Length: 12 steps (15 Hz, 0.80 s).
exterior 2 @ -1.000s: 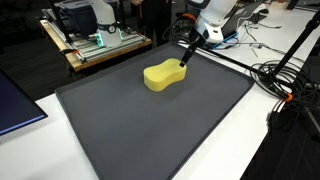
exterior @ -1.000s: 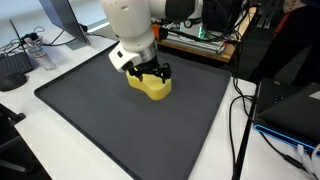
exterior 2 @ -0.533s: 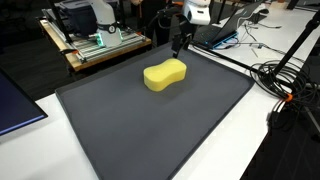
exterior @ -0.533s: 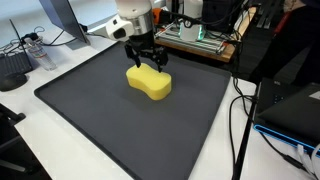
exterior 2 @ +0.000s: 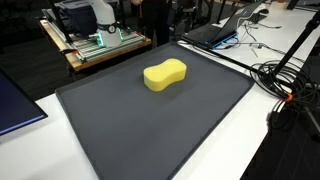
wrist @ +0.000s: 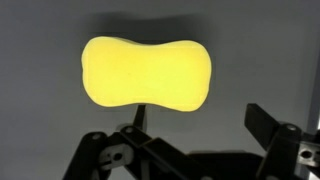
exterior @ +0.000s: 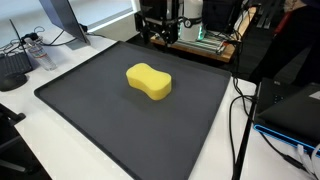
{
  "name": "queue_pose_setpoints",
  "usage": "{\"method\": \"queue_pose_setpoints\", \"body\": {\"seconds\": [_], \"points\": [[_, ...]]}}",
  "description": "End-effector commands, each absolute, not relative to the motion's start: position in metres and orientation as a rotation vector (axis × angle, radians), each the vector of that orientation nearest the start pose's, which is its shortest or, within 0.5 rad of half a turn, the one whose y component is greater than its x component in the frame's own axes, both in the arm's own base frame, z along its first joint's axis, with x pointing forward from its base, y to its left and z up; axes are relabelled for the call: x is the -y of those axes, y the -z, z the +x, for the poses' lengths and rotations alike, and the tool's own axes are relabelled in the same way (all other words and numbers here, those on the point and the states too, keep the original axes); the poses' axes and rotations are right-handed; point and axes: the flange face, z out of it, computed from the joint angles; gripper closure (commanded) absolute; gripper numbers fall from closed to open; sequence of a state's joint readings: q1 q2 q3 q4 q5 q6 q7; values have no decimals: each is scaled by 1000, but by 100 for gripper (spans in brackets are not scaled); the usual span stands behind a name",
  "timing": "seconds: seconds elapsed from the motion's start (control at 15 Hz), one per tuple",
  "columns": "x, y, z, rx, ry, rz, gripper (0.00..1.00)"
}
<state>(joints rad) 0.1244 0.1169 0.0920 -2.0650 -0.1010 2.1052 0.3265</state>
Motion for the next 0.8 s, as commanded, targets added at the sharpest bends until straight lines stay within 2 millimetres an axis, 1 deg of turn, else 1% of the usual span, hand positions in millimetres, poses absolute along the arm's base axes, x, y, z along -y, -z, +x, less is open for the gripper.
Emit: {"method": "queue_pose_setpoints", "body": {"seconds": [0.0, 0.2, 0.33, 0.53, 0.67, 0.73], "points": [[-141, -412, 529, -240, -17, -3291, 0], [-169, -435, 526, -295, 21, -3357, 0], [-191, -444, 528, -287, 46, -3405, 0], [-226, -449, 534, -233, 85, -3476, 0], [-248, -447, 540, -185, 102, -3507, 0], [-259, -442, 545, -174, 98, -3524, 0]]}}
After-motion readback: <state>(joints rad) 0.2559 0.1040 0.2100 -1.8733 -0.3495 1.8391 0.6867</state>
